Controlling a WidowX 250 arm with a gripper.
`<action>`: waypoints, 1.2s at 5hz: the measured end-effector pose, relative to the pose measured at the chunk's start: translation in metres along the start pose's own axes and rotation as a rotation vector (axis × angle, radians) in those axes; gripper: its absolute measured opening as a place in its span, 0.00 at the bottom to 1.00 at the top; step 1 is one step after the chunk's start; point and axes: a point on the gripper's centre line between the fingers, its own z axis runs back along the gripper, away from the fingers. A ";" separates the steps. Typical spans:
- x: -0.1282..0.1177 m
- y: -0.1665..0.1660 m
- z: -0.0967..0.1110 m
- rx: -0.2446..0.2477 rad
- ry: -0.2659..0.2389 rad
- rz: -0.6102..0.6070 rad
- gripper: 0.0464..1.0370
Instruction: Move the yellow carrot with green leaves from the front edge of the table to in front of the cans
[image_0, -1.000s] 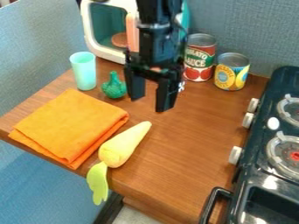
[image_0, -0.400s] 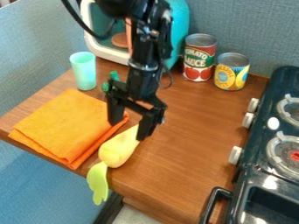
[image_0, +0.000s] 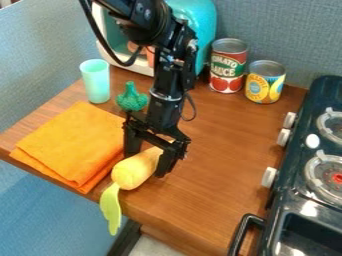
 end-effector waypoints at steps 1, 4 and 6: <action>0.000 0.002 -0.010 -0.008 0.035 0.027 0.93; 0.004 -0.014 0.031 -0.201 -0.168 0.148 0.45; 0.046 -0.018 0.063 -0.267 -0.400 0.576 0.45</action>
